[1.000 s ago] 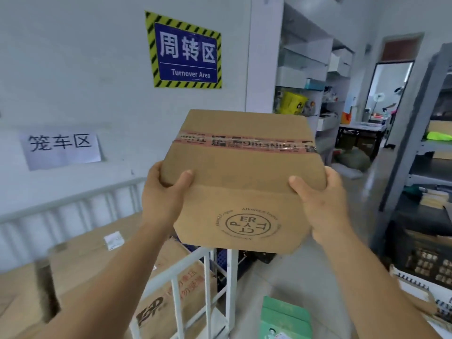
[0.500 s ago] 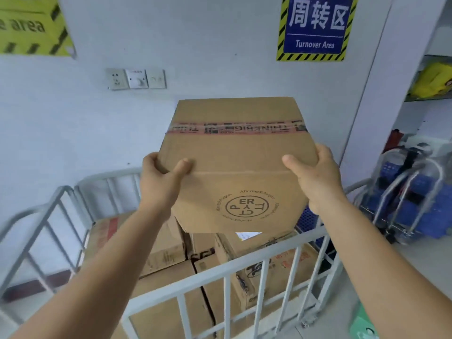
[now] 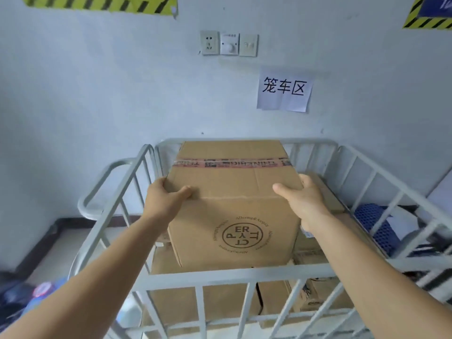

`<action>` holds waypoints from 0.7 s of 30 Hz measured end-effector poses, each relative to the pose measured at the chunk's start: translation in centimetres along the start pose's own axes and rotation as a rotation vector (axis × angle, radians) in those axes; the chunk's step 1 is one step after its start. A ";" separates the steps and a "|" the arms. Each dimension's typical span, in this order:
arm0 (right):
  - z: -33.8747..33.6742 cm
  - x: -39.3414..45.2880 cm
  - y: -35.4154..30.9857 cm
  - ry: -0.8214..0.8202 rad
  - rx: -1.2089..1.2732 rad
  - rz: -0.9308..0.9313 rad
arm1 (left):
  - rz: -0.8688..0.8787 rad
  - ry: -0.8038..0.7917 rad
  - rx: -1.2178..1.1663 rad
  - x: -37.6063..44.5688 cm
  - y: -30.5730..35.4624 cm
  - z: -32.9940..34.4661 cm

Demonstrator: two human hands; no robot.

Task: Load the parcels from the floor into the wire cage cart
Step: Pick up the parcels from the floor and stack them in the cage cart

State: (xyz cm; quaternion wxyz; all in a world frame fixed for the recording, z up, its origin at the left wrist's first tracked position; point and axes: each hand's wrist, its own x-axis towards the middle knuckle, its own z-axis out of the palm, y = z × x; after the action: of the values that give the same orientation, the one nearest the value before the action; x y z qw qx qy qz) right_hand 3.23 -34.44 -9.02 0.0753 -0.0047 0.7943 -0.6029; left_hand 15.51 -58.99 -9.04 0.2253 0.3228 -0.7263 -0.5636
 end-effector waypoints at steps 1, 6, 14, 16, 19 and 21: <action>1.2 0.7 0.7 -0.024 -0.023 0.017 | -0.044 0.002 0.020 0.8 -1.2 -0.3; 6.9 4.8 4.3 -0.135 -0.098 0.110 | -0.226 0.026 0.131 5.0 -7.2 -1.1; 14.2 11.1 12.4 -0.315 -0.284 0.376 | -0.456 0.013 0.383 11.2 -15.0 -0.1; 15.8 11.9 14.3 -0.337 -0.337 0.425 | -0.519 0.000 0.491 12.1 -16.9 0.2; 17.7 12.4 16.5 -0.370 -0.405 0.469 | -0.591 -0.032 0.629 13.0 -19.5 0.4; 18.9 12.5 17.8 -0.388 -0.448 0.487 | -0.628 -0.056 0.706 13.4 -21.3 0.3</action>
State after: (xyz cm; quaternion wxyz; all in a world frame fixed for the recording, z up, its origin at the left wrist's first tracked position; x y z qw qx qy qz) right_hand -5.25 -48.88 -32.41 0.3627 0.0537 0.8551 -0.3666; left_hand 10.60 -71.81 -30.13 -0.0993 0.5682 -0.7465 -0.3317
